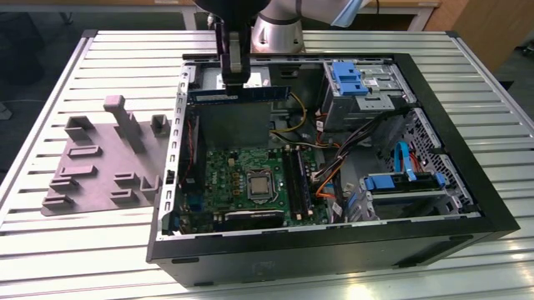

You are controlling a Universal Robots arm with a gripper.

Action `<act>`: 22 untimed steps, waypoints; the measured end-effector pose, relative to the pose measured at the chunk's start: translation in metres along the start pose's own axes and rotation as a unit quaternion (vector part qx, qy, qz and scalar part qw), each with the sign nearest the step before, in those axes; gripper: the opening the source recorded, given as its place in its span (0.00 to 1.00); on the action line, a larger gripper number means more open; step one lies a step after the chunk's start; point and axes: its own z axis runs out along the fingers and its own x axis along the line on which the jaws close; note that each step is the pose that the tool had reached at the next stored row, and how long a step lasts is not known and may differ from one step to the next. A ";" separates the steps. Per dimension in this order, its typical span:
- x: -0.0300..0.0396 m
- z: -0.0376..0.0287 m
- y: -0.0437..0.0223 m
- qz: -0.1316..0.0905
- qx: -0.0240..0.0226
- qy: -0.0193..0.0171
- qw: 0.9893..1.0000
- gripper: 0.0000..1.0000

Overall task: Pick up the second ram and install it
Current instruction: 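Pick up the second ram and move it above second insertion slot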

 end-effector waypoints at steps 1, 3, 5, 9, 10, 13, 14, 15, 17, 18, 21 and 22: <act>0.0000 0.0000 -0.0011 0.000 0.000 0.000 1.000 0.11; 0.0001 -0.0001 -0.0034 0.000 0.000 0.000 1.000 0.11; 0.0002 -0.0002 -0.0057 0.000 0.000 0.000 1.000 0.11; 0.0003 -0.0003 -0.0105 0.000 0.000 0.000 1.000 0.11; 0.0003 -0.0004 -0.0117 0.000 0.000 0.000 1.000 0.11; 0.0005 -0.0003 -0.0150 0.000 0.000 0.000 1.000 0.11; 0.0005 -0.0002 -0.0160 0.000 0.000 0.000 1.000 0.11; 0.0005 -0.0001 -0.0168 0.000 0.000 0.000 1.000 0.11; 0.0006 0.0005 -0.0179 0.000 0.000 0.000 1.000 0.11; 0.0006 0.0008 -0.0185 0.000 0.000 0.000 1.000 0.11; 0.0007 0.0016 -0.0198 0.000 0.000 0.000 1.000 0.11; 0.0007 0.0019 -0.0202 0.000 0.000 0.000 1.000 0.11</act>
